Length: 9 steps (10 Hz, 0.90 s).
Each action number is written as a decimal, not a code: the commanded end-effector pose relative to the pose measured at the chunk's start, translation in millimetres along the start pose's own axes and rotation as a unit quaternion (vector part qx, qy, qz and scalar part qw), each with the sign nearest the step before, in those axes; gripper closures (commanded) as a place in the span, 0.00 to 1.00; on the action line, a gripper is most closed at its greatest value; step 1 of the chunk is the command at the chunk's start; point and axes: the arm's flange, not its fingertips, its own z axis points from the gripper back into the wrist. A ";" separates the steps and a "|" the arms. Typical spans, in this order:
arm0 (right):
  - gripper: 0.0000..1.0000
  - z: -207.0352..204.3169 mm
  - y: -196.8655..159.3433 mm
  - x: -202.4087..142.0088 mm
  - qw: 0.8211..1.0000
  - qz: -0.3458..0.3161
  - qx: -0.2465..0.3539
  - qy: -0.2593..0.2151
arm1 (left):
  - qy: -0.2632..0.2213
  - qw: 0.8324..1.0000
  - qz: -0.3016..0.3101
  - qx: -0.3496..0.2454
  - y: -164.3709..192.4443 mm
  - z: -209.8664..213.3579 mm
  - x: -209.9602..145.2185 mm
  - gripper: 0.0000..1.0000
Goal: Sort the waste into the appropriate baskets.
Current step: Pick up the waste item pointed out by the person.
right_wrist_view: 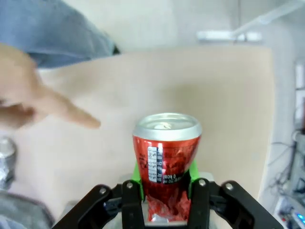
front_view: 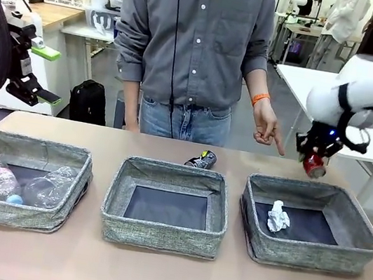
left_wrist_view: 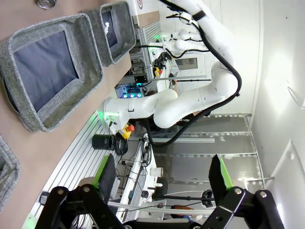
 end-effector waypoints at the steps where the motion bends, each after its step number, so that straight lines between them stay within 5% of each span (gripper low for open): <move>1: 0.62 85.8 21.2 -11.0 0.999 0.010 -0.018 0.047 | 0.002 1.000 0.002 0.003 -1.7 -0.3 -1.1 0.00; 3: 0.62 130.8 40.2 -62.0 0.995 0.015 -0.069 0.065 | 0.002 1.000 0.002 0.003 -1.7 -0.3 -1.1 0.00; 5: 0.62 113.5 36.5 -102.2 0.996 0.067 -0.061 0.021 | 0.002 1.000 0.002 0.003 -1.7 -0.3 -1.1 0.00; 6: 0.62 152.8 38.2 -67.0 0.997 0.020 -0.050 0.062 | 0.002 1.000 0.002 0.003 -1.7 -0.3 -1.1 0.00; 9: 0.62 146.0 43.0 -85.4 0.996 0.033 -0.056 0.058 | 0.002 1.000 0.002 0.003 -1.7 -0.3 -1.1 0.00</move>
